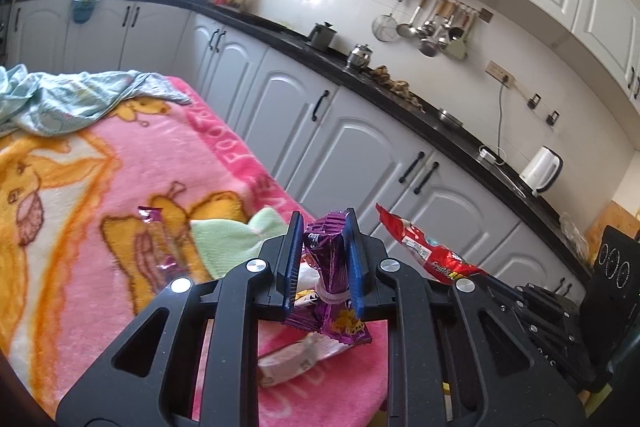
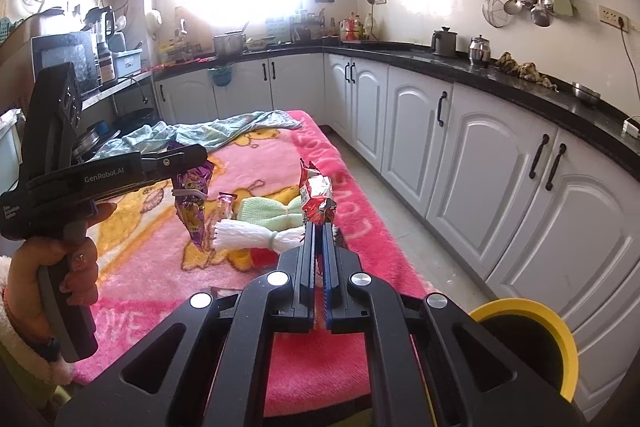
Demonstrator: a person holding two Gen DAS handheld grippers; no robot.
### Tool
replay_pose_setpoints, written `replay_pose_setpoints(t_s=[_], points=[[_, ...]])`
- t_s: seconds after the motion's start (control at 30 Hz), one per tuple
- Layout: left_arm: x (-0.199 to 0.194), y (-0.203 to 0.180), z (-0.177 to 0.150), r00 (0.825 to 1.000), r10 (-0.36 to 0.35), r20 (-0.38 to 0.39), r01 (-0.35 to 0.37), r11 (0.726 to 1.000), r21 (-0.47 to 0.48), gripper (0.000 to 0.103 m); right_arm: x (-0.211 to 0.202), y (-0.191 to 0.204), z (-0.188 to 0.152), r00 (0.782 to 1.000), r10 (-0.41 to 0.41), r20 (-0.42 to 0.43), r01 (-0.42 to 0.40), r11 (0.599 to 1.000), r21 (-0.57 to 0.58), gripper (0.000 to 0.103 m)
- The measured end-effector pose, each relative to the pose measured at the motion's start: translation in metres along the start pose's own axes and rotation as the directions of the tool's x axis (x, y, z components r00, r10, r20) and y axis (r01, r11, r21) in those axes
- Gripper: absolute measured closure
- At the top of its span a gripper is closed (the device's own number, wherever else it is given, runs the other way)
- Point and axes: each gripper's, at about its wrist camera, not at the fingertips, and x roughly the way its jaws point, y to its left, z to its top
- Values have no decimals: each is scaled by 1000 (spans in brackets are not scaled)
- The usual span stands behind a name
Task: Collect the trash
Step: 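Carry the purple wrapper and red chip bag over the yellow bin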
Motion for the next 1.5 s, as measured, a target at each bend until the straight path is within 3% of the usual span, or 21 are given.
replay_pose_setpoints(t_s=[0.47,0.87,1.17,1.5], points=[[8,-41,-9,998,-57,-14,58,996,74,90,-38,-28,-14,998,-51,21,50,998,35,100],[31,-80,-21,990,-122,-71,130,983,127,94,-63,-62,-36,992,-125,9,124,988,89,100],[61,-124,-33,976,-177,-125,198,963,182,94,-87,-96,-48,979,-201,26,194,969,155,100],[98,-179,-52,958,-230,-172,269,929,255,94,-104,-136,-75,962,-273,-10,267,932,245,100]])
